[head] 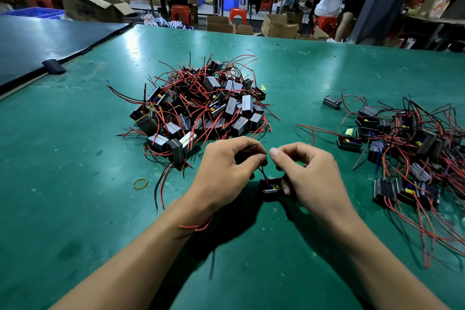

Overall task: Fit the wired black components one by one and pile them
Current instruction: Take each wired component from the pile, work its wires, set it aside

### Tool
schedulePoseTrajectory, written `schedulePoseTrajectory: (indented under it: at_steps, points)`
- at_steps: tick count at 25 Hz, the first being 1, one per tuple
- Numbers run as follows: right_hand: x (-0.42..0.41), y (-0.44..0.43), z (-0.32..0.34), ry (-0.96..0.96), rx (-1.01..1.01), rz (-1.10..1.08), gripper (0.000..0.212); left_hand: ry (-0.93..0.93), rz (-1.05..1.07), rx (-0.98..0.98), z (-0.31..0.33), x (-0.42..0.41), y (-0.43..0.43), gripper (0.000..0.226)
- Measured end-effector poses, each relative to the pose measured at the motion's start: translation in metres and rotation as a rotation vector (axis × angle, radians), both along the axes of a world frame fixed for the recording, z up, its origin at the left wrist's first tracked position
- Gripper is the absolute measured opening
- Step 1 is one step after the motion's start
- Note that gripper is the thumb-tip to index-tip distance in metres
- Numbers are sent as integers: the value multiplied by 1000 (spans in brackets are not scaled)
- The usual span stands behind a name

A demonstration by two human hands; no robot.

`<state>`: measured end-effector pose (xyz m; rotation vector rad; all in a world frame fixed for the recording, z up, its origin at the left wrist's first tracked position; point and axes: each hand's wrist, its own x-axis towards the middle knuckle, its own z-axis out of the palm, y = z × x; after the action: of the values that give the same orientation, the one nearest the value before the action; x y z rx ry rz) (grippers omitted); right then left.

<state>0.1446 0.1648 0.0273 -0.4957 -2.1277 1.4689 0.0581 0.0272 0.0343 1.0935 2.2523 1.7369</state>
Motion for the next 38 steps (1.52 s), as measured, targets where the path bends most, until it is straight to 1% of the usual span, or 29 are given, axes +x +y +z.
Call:
schedulePoseTrajectory:
  at_steps: [1,3,4,6,7,8,10,11,12,14,15,16,17,19,20,21,23,25,26,27,28,29,30,32,33,34,35,37,38]
  points:
    - [1,1,0,52,134,-7,7,-17,3,8,0,-1,-1,3]
    - [3,3,-1,129,401,2,13,-46,-5,17,-1,-2,-1,4]
    - [2,4,-2,155,502,5,14,-54,-11,16,-1,-3,-1,3]
    - [3,8,-3,189,611,10,10,-57,-21,18,-2,-4,-1,3]
    - [3,9,-3,195,632,22,6,-56,-25,19,-2,-4,-1,2]
    - [4,9,-2,181,613,35,3,-55,-29,20,-3,-4,-1,1]
    - [3,5,2,63,473,57,8,-59,-29,32,-4,-4,-1,2]
    - [2,2,3,-16,359,74,13,-60,-29,41,-4,-4,-1,2]
    - [1,0,4,-68,196,100,18,-60,-31,49,-4,-4,-1,2]
    - [0,-5,10,-74,-258,167,24,-78,-37,65,-4,-5,0,3]
    - [1,-6,12,-54,-391,172,25,-94,-39,70,-3,-6,0,2]
    - [2,-4,12,-34,-384,168,24,-109,-39,75,-4,-7,-1,2]
    - [4,-1,11,-27,-229,154,21,-120,-39,80,-4,-8,-1,3]
    - [5,3,6,6,205,76,7,-136,-45,80,-4,-8,-2,4]
    - [5,3,3,49,346,40,3,-142,-49,74,-3,-8,-2,4]
    - [4,4,1,94,458,11,9,-151,-54,68,-3,-8,-2,4]
    - [3,7,-4,169,617,-7,14,-169,-66,64,-2,-8,-2,4]
    - [4,9,-5,218,708,-1,9,-182,-71,61,-2,-8,-2,4]
    - [4,10,-4,227,723,2,5,-180,-67,59,-2,-7,-2,4]
    - [4,9,-2,218,701,3,2,-170,-58,58,-1,-7,-2,4]
    - [4,5,0,186,627,-5,4,-153,-45,58,-1,-6,-2,3]
    - [3,2,1,129,479,-13,8,-132,-36,59,-1,-5,-2,3]
    - [1,-2,3,63,256,-11,12,-108,-31,56,-1,-4,-2,3]
    - [-2,-6,10,-21,-304,28,18,-57,-33,39,0,-2,-1,3]
    - [-3,-7,12,-45,-500,44,16,-38,-34,29,0,-2,-1,3]
    - [-2,-7,14,-69,-566,52,13,-26,-31,24,0,-1,-2,3]
    - [-1,-6,14,-88,-532,59,12,-22,-20,26,0,-1,-2,3]
    - [1,-6,14,-80,-372,73,11,-35,40,51,-1,-3,-4,5]
    - [0,-7,13,-57,-328,75,11,-46,89,74,-1,-5,-5,7]
